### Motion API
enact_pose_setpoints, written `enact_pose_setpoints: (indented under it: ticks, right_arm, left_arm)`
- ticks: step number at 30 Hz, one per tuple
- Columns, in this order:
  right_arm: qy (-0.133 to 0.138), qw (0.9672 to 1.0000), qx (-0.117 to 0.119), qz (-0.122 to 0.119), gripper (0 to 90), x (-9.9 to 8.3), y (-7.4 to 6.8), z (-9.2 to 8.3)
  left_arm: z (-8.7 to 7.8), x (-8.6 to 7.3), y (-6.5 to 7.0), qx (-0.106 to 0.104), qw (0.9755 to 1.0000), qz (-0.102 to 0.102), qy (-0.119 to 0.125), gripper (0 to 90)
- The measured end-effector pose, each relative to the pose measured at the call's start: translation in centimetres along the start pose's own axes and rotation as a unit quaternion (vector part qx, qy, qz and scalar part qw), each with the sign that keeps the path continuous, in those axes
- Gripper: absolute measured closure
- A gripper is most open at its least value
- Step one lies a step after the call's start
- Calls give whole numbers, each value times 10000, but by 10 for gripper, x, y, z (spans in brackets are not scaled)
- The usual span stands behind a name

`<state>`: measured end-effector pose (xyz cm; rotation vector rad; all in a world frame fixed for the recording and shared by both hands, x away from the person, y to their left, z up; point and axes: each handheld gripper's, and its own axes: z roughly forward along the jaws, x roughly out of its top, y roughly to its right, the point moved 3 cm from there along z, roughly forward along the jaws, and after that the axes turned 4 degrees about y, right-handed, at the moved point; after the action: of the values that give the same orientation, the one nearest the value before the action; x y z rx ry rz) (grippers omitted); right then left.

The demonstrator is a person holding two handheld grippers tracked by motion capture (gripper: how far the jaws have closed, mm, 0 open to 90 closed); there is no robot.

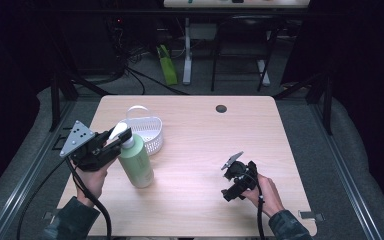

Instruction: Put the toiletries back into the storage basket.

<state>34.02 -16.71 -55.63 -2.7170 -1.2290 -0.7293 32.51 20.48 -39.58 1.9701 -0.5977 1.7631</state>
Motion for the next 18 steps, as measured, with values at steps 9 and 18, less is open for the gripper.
enact_pose_setpoints:
  ticks: [9, 18]
  right_arm:
    - [-10, 10000, -13, 11, 53, -1, 1, 0]
    - [7, 10000, -27, 31, 58, -1, 2, 0]
  left_arm:
    - [0, 18, -1, 27, 9999, 165, -35, 665]
    - [2, 32, -5, 3, 9999, 153, 2, 666]
